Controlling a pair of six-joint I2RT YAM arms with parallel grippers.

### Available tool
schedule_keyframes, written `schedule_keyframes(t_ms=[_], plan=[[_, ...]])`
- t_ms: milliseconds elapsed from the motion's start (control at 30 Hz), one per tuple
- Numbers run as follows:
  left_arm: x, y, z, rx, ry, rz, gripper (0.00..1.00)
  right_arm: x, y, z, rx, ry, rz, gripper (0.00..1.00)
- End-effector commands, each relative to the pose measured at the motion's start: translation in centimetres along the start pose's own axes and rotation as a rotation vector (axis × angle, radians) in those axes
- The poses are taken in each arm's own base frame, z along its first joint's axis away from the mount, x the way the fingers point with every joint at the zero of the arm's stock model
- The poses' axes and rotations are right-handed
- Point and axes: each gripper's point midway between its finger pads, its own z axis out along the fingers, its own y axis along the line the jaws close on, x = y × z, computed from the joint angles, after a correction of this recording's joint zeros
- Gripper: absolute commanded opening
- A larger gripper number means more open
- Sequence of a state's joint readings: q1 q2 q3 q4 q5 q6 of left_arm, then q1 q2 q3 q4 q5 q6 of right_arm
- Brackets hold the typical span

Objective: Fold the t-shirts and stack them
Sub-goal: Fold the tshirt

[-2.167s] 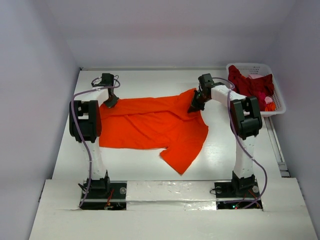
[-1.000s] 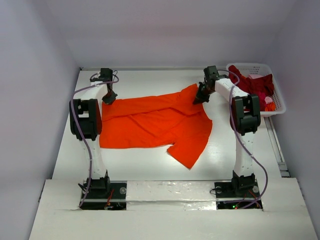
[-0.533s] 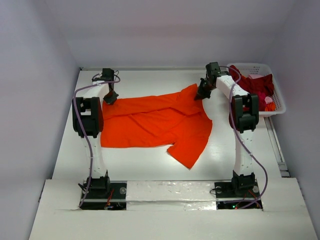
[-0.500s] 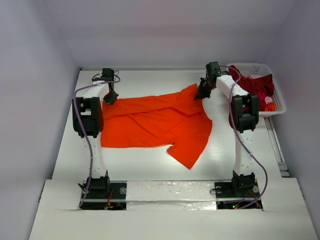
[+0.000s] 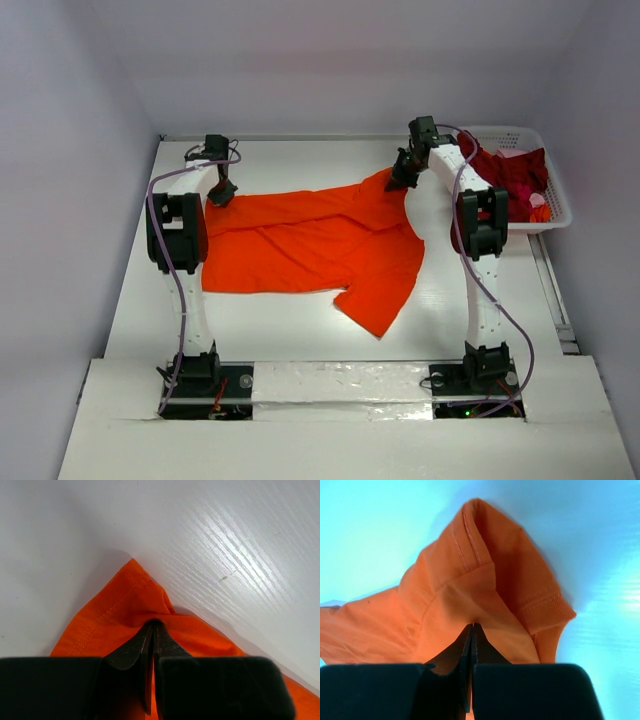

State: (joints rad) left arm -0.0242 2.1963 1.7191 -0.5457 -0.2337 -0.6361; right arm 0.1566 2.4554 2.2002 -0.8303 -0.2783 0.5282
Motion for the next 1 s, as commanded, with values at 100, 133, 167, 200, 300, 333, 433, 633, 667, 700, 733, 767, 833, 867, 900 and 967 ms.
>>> schedule_keyframes(t_ms=[100,133,167,200,300,333,433,633,667,700,733,767,833,867,900,967], plan=[[0.2,-0.3,-0.3,0.005,0.017,0.01,0.0,-0.6,4.5,-4.9,-0.076,-0.073,-0.076,0.0],[0.3,-0.3,-0.3,0.004,0.018,0.01,0.0,-1.0,5.3,-6.4,-0.094,-0.099,-0.089,0.0],[0.5,-0.1,-0.2,0.002,0.02,0.011,0.0,-0.5,6.1,-6.7,-0.105,-0.102,-0.108,0.0],[0.5,-0.1,-0.2,0.002,0.02,0.011,0.0,0.4,6.8,-6.6,-0.107,-0.092,-0.128,0.0],[0.8,0.1,-0.1,-0.003,0.024,0.014,0.0,2.0,7.4,-6.1,-0.08,-0.071,-0.17,0.0],[0.7,0.1,-0.1,-0.003,0.021,0.014,0.0,3.7,7.8,-5.3,-0.073,-0.041,-0.187,0.0],[0.7,0.2,-0.2,-0.004,0.018,0.017,0.0,6.1,8.8,-4.9,-0.07,-0.019,-0.225,0.0],[0.2,0.0,-0.6,-0.001,0.01,0.014,0.0,8.2,6.3,-2.7,0.012,0.022,-0.199,0.0],[0.1,-0.1,-0.7,0.0,0.008,0.014,0.0,8.4,5.8,-2.4,0.034,0.024,-0.192,0.0],[0.1,-0.1,-0.7,0.0,0.008,0.014,0.0,8.2,4.8,-2.0,0.08,0.014,-0.188,0.0],[0.1,-0.1,-0.7,0.001,0.009,0.014,0.0,8.1,4.4,-1.8,0.103,0.009,-0.188,0.0],[0.3,-0.5,-0.8,0.007,0.009,0.023,0.0,8.0,4.0,-1.6,0.125,0.004,-0.181,0.0],[0.3,-0.5,-0.8,0.007,0.011,0.022,0.0,7.7,2.7,-0.9,0.192,0.001,-0.174,0.0],[0.3,-0.5,-0.8,0.006,0.012,0.021,0.0,7.7,2.4,-0.7,0.212,0.004,-0.167,0.0],[0.5,-1.0,-1.0,0.016,0.016,0.028,0.0,7.5,2.3,-0.7,0.223,0.0,-0.163,0.0],[0.3,-1.2,-1.3,0.022,0.013,0.027,0.0,7.6,2.2,-0.2,0.227,0.007,-0.148,0.0]])
